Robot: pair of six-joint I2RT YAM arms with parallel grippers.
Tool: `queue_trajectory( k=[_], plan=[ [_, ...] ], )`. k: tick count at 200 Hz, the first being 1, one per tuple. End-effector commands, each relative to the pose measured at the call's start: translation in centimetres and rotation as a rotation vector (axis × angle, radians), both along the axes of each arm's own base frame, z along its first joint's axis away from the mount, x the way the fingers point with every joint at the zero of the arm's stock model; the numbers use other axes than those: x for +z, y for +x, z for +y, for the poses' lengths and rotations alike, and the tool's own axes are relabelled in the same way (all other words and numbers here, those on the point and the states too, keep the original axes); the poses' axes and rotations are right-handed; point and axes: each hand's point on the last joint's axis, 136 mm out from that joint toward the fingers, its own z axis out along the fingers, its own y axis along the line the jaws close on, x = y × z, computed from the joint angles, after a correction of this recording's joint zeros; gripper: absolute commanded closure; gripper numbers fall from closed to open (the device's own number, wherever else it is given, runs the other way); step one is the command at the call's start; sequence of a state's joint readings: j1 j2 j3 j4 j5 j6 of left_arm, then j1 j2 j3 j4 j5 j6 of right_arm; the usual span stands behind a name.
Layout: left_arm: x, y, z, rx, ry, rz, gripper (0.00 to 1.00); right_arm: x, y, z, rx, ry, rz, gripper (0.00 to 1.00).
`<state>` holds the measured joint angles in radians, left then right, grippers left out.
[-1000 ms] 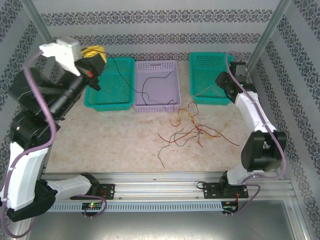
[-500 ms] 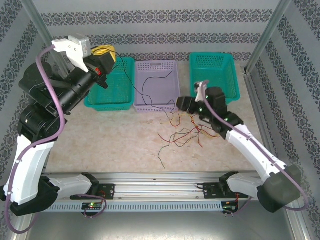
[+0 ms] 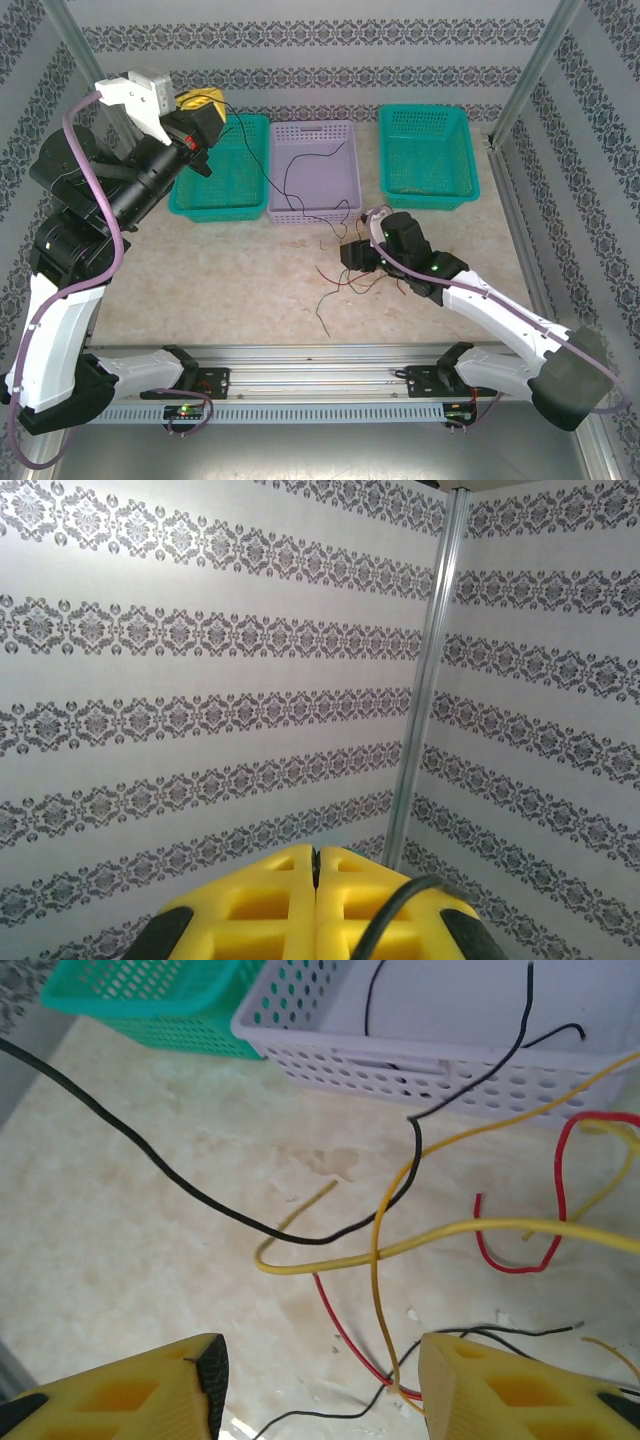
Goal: Untangle the cables
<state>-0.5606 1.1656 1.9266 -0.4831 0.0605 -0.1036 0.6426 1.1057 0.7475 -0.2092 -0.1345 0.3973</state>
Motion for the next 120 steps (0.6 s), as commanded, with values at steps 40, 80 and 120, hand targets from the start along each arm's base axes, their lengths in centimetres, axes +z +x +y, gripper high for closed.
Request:
queue_trajectory(
  k=[40, 80, 120],
  plan=[
    [1.8, -0.6, 1.1, 0.033, -0.024, -0.068, 1.00, -5.1, 1.0, -1.6, -0.088, -0.211, -0.008, 0.50],
    [1.7, -0.5, 1.3, 0.049, -0.016, -0.069, 1.00, -6.3, 1.6, -1.4, -0.101, -0.210, -0.007, 0.78],
    [0.8, 0.3, 2.3, 0.131, 0.035, -0.062, 1.00, -1.3, 1.4, -4.7, -0.220, -0.144, -0.092, 1.00]
  ],
)
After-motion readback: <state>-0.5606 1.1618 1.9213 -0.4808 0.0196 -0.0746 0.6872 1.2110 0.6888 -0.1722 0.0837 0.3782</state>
